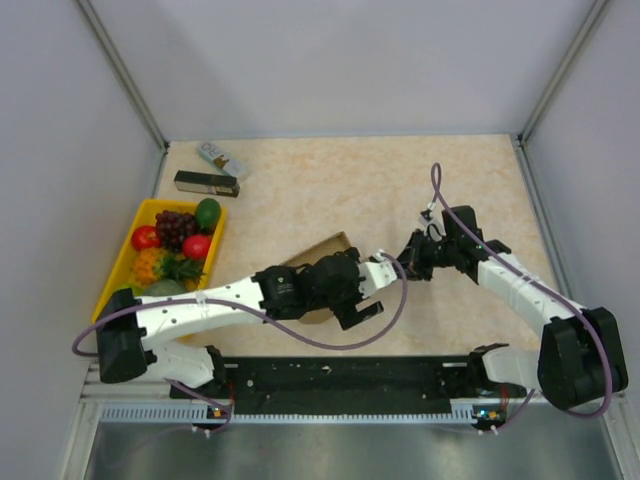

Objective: Fold the paper box

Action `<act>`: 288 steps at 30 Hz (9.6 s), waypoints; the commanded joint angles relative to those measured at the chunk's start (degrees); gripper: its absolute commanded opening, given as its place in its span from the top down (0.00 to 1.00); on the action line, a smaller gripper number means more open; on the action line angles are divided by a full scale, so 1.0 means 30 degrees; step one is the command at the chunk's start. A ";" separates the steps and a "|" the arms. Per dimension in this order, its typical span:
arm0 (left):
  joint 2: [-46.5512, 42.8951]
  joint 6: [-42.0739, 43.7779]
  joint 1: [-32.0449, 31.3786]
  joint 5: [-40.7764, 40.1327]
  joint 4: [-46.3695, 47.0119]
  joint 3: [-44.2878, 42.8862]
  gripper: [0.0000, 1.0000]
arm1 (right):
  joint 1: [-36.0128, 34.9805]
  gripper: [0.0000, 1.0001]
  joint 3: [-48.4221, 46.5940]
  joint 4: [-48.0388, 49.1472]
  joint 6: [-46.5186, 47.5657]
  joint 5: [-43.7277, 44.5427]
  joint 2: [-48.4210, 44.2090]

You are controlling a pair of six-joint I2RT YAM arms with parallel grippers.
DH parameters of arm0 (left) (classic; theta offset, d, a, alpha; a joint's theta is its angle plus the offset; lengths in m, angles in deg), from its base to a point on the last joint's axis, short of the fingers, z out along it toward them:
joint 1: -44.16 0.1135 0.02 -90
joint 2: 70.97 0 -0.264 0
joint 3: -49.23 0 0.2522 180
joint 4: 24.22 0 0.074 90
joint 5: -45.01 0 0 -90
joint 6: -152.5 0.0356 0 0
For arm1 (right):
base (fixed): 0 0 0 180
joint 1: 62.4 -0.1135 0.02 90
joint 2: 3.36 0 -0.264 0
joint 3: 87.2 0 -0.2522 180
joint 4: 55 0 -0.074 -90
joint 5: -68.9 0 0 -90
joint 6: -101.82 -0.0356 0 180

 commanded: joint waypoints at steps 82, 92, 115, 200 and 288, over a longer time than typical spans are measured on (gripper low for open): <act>0.5448 -3.0497 0.8790 -0.2196 -0.8869 -0.8647 1.00 | -1.4989 0.16 -0.0107 0.2584 0.3296 2.1886 -0.5920; 0.4331 -3.1584 0.8790 -0.1669 -0.7047 -0.8024 1.00 | -1.4989 0.34 -0.0404 0.3784 0.3612 2.2472 -0.3338; 0.6089 -3.2551 0.8732 -0.2019 -0.9128 -1.0135 0.94 | -1.7860 0.51 -0.2221 -0.0434 0.2120 3.1612 -0.1110; 0.2692 0.1785 1.5089 0.8645 0.6078 0.0735 0.81 | -0.1219 0.68 -0.2193 0.6655 1.5130 0.7884 0.0472; 0.1108 -1.0311 1.0286 0.1790 0.5990 0.3430 1.00 | -0.6783 1.00 0.1615 0.8178 0.4496 1.8194 -0.1434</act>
